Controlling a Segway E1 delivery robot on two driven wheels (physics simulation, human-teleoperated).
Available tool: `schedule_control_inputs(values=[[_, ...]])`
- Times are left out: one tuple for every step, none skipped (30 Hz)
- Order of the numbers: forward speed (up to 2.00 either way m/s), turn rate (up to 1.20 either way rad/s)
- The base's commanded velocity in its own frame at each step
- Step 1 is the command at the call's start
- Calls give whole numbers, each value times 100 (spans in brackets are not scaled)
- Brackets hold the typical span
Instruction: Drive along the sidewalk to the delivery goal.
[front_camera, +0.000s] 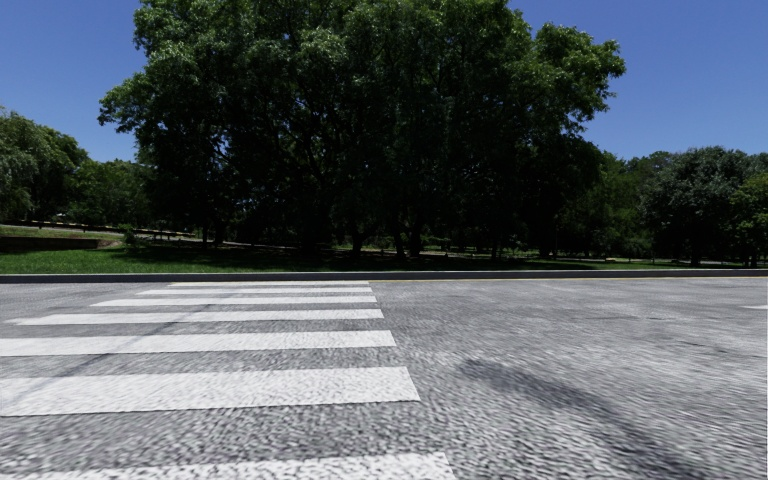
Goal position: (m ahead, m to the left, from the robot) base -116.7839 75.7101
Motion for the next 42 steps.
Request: schedule_control_inputs(values=[[0, 0], [0, 0], [0, 0], [0, 0], [0, 0], [0, 0], [0, 0], [0, 0], [0, 0], [0, 0], [0, 0], [0, 0], [0, 0], [0, 0], [0, 0], [0, 0], [0, 0], [0, 0], [0, 0], [0, 0], [0, 0], [0, 0], [0, 0], [0, 0], [0, 0], [0, 0], [0, 0], [0, 0], [0, 0], [0, 0], [0, 5], [0, 13], [0, 13], [0, 20], [0, 23], [0, 24], [0, 25], [0, 25], [0, 25], [0, 25], [0, 25], [0, 26]])
